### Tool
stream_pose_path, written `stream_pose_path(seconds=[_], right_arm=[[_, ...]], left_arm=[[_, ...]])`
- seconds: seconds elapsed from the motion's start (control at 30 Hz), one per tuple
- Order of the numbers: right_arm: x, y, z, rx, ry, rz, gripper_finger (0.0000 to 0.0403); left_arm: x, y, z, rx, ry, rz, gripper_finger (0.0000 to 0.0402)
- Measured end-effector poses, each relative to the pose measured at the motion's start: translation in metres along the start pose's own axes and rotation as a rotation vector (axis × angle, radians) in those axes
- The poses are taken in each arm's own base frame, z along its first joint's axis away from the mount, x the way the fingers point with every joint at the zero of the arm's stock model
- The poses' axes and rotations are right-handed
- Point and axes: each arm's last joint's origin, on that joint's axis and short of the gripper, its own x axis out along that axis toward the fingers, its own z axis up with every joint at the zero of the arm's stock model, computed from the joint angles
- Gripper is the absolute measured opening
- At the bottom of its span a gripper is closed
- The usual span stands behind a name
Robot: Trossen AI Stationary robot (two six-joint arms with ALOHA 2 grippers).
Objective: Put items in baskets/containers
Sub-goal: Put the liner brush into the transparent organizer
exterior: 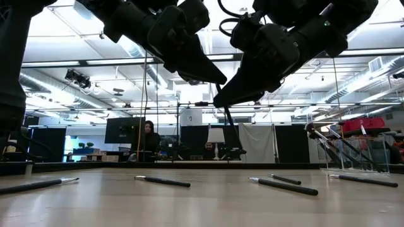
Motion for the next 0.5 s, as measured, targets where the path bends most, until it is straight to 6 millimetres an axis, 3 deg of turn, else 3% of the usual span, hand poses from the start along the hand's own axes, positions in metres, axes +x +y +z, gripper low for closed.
stream_pose_path(seconds=[0.27, 0.37, 0.5], right_arm=[[0.000, 0.002, 0.000, 0.023, -0.001, -0.018, 0.0013], [0.000, 0.001, -0.002, 0.052, -0.009, -0.063, 0.0015], [-0.001, -0.002, -0.025, 0.119, -0.057, -0.132, 0.0010]], left_arm=[[0.000, 0.000, 0.001, -0.001, -0.007, 0.001, 0.0025], [0.000, 0.001, 0.002, 0.016, -0.016, 0.015, 0.0052], [-0.009, 0.004, 0.008, 0.035, -0.048, 0.026, 0.0115]])
